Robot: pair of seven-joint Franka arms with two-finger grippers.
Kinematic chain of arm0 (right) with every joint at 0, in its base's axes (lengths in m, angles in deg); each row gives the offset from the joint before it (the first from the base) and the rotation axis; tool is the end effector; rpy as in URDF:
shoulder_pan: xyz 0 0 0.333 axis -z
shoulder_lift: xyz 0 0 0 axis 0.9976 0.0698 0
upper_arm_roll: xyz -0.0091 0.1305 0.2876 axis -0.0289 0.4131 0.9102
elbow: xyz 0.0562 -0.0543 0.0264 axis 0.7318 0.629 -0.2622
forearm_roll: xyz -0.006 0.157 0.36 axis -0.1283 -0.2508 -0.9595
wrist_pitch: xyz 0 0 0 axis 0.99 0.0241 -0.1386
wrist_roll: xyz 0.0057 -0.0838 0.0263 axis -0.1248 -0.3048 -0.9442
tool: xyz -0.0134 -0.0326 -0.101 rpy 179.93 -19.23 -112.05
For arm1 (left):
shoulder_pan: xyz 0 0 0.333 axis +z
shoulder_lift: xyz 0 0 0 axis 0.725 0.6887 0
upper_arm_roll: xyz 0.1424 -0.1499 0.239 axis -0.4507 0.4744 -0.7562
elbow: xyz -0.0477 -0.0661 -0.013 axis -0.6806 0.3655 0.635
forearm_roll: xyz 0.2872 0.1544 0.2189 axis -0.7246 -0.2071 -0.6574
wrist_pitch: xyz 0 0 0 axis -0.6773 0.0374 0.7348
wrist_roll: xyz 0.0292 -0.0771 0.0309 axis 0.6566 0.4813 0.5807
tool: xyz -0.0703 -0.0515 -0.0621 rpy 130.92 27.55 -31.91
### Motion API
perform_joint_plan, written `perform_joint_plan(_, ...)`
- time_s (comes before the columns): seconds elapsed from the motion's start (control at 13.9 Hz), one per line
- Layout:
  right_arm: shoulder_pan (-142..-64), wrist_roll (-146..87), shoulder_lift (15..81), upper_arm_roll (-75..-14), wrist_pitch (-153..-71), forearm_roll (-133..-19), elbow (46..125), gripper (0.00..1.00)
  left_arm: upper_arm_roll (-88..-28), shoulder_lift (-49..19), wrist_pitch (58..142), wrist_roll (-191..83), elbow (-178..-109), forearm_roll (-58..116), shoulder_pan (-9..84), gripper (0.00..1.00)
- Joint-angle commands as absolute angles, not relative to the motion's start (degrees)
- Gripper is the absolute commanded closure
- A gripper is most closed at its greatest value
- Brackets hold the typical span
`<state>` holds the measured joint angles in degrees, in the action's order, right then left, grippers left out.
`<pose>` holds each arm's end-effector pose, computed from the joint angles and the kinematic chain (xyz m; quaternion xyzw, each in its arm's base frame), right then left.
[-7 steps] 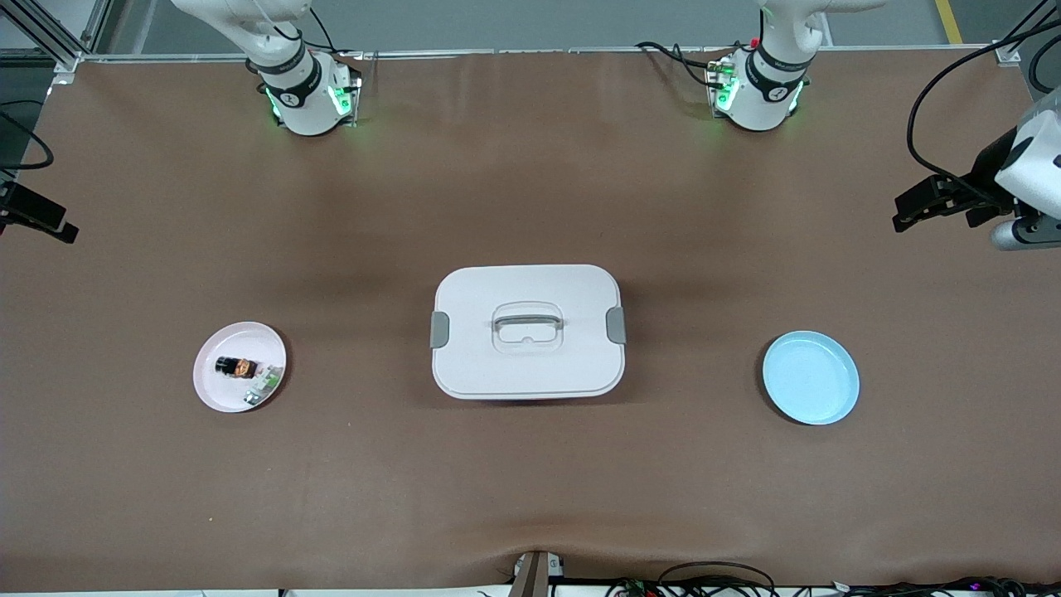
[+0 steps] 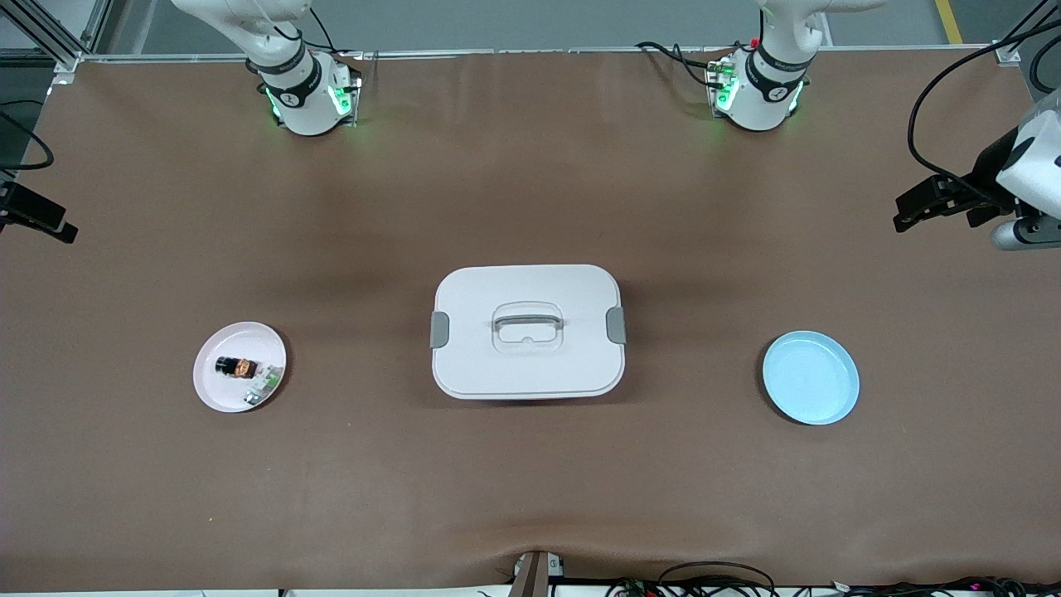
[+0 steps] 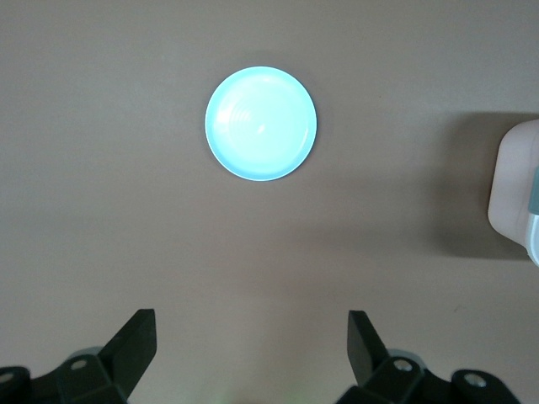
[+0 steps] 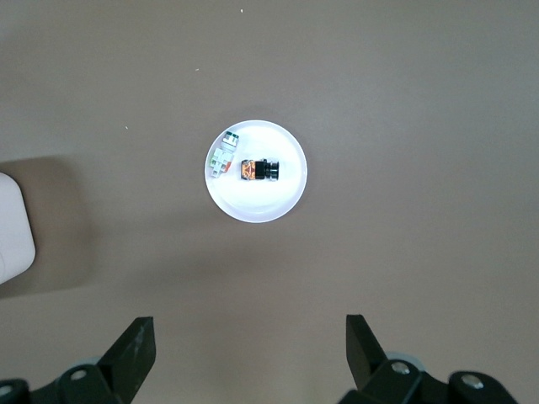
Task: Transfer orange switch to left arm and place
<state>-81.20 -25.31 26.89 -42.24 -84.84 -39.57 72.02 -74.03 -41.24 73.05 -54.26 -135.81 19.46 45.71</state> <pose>0.5600 -0.0746 0.6364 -0.9981 0.0620 -0.0032 0.0028 0.5505 -0.0260 0.6089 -0.9995 -0.0272 0.0177 0.0039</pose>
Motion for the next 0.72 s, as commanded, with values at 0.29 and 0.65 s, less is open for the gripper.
perform_joint_plan(0.29, -80.3, -24.5, 26.0, -42.3, -86.9, -38.8, 73.0, 0.00, -74.2, -40.1, 71.9, -55.2, -134.3, 19.5, 45.9, 0.00)
perform_joint_plan(0.65, -79.7, -24.7, 28.0, -42.4, -90.8, -38.7, 72.2, 0.00, -74.2, -40.0, 72.1, -55.4, -134.3, 19.4, 46.0, 0.00)
